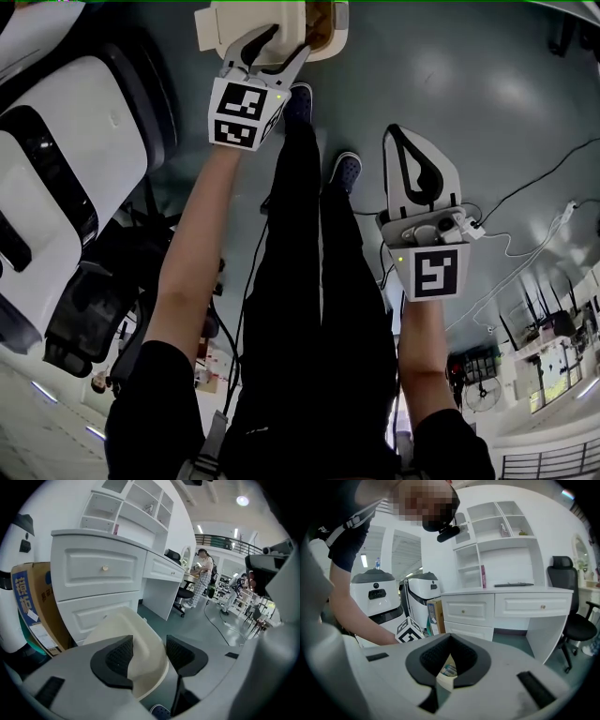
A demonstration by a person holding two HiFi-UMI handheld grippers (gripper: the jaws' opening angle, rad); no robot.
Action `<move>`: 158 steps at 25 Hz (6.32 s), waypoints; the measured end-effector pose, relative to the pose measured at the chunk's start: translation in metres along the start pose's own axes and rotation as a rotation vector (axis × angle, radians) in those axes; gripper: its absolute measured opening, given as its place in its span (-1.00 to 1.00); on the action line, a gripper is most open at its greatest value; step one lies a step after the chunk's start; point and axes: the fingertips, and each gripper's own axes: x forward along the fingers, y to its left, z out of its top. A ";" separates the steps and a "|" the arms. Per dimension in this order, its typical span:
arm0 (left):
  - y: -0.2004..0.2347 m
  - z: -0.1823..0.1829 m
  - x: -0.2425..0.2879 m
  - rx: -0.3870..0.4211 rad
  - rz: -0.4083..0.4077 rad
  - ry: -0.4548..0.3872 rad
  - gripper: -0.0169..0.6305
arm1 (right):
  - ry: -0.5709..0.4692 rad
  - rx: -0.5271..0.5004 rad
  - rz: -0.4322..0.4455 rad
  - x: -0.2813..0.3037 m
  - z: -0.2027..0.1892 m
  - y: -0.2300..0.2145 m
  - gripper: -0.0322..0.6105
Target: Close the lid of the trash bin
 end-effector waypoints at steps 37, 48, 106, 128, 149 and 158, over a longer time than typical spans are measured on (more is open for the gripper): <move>-0.024 -0.081 0.112 0.098 -0.119 0.298 -0.24 | 0.012 0.223 -0.070 0.006 -0.035 -0.029 -0.88; -0.018 -0.085 0.114 0.032 -0.103 0.289 -0.39 | 0.022 0.239 -0.074 0.001 -0.043 -0.032 -0.88; -0.332 0.266 -0.577 0.000 0.185 -0.671 -0.39 | -0.299 -0.046 0.087 -0.395 0.292 0.118 -0.88; -0.384 0.266 -0.630 0.012 0.219 -0.675 -0.39 | -0.350 -0.081 0.116 -0.441 0.304 0.149 -0.88; -0.326 0.273 -0.655 0.051 0.198 -0.692 -0.39 | -0.373 -0.132 0.051 -0.418 0.331 0.169 -0.88; -0.323 0.267 -0.668 0.057 0.224 -0.702 -0.94 | -0.373 -0.140 0.074 -0.419 0.328 0.182 -0.89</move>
